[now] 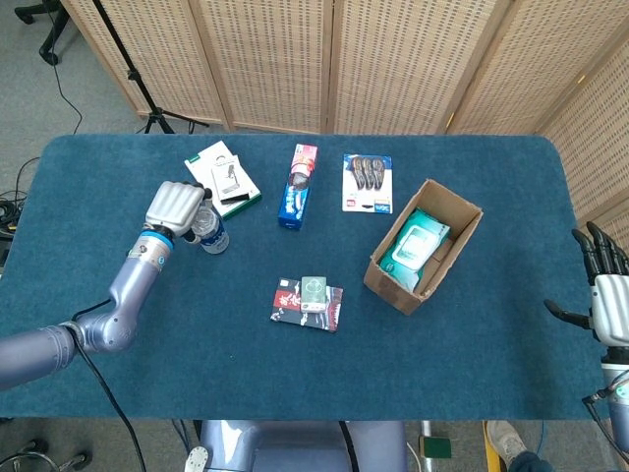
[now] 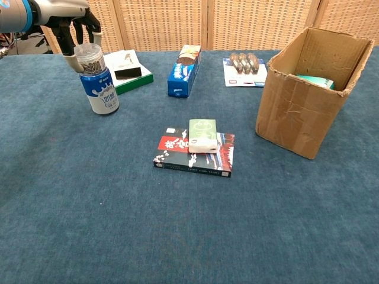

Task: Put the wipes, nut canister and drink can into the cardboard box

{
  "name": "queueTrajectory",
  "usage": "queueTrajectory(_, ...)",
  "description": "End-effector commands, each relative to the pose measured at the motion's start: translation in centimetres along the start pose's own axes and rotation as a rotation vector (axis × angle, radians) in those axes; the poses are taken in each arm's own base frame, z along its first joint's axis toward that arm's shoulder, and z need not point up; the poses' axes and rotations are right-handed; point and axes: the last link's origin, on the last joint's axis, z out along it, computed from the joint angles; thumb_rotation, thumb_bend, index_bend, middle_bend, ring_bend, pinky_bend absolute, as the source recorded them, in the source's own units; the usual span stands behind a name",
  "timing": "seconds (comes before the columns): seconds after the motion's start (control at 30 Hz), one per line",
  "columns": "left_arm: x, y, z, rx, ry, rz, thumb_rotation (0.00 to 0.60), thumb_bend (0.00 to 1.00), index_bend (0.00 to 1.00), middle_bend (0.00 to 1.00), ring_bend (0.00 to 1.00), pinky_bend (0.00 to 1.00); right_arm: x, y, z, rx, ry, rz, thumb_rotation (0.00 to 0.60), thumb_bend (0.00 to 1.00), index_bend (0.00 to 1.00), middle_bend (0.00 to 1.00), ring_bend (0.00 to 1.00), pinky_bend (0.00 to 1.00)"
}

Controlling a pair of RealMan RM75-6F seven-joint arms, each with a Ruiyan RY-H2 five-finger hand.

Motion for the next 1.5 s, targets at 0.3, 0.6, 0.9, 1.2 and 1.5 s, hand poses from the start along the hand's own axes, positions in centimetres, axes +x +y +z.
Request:
queueTrajectory(0.3,2.7,0.9,-3.2,-0.114,0.088,-0.048,0.600,0.17,0.57,0.40,0.36,0.44,0.2,-0.2,-0.3,0.004,-0.004,0.007,0.600,0.00,0.00,0.00,0.00,0.11)
queueTrajectory(0.6,1.9,3.3,-8.1,-0.339,0.094,0.039,0.600,0.16,0.57,0.40,0.36,0.44,0.2,-0.4,-0.5,0.011,-0.009,0.008,0.600,0.00,0.00,0.00,0.00,0.11)
queueTrajectory(0.9,-3.0,8.1,-12.5,-0.633,0.056,0.144,0.600,0.15,0.58,0.40,0.36,0.44,0.2,-0.5,-0.7,0.013,-0.012,0.008,0.600,0.00,0.00,0.00,0.00,0.11)
queueTrajectory(1.2,-8.1,12.2,-14.0,-0.897,0.079,0.197,0.600,0.14,0.59,0.40,0.36,0.44,0.1,-0.6,-0.7,0.017,-0.021,0.006,0.600,0.00,0.00,0.00,0.00,0.11)
queueTrajectory(1.5,-11.4,15.4,-13.9,-1.067,0.092,0.202,0.600,0.13,0.60,0.40,0.36,0.44,0.2,-0.3,-0.5,-0.003,-0.025,0.011,0.600,0.00,0.00,0.00,0.00,0.11)
